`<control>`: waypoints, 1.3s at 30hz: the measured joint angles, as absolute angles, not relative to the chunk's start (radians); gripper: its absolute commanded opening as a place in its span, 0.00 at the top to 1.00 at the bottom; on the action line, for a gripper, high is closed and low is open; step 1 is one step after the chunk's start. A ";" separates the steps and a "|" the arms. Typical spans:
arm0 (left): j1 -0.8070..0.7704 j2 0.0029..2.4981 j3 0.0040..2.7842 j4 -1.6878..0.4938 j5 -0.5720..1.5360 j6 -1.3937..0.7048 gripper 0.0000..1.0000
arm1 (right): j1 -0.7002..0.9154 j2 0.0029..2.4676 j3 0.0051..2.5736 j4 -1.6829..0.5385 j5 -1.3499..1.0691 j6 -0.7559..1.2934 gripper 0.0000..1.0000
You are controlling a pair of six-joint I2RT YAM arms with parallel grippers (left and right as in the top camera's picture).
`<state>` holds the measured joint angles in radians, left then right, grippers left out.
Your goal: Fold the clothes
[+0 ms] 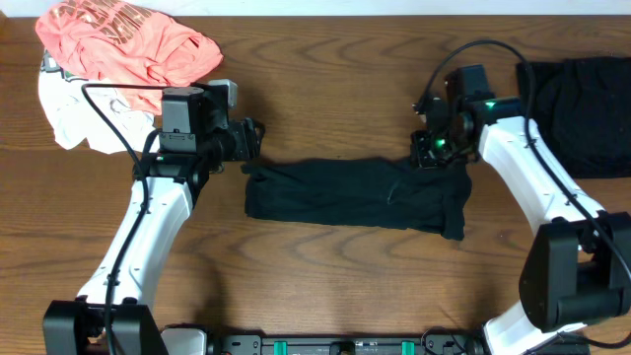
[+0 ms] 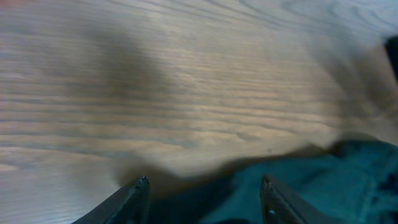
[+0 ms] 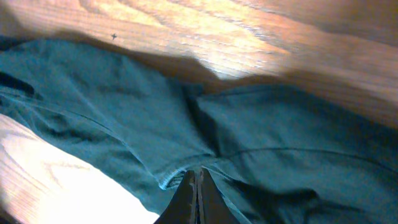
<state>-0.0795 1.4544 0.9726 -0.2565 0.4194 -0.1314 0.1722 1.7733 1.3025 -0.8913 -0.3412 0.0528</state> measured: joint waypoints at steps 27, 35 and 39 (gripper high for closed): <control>-0.096 1.779 0.969 -0.511 0.403 -0.044 0.78 | 0.184 1.789 1.301 -0.881 -0.341 0.065 0.99; -0.096 1.779 0.969 -0.506 0.393 -0.044 0.78 | 0.184 1.789 1.301 -0.874 -0.341 0.065 0.99; -0.086 1.779 0.969 -0.497 0.389 -0.044 0.78 | 0.181 1.789 1.301 -0.886 -0.341 0.065 0.99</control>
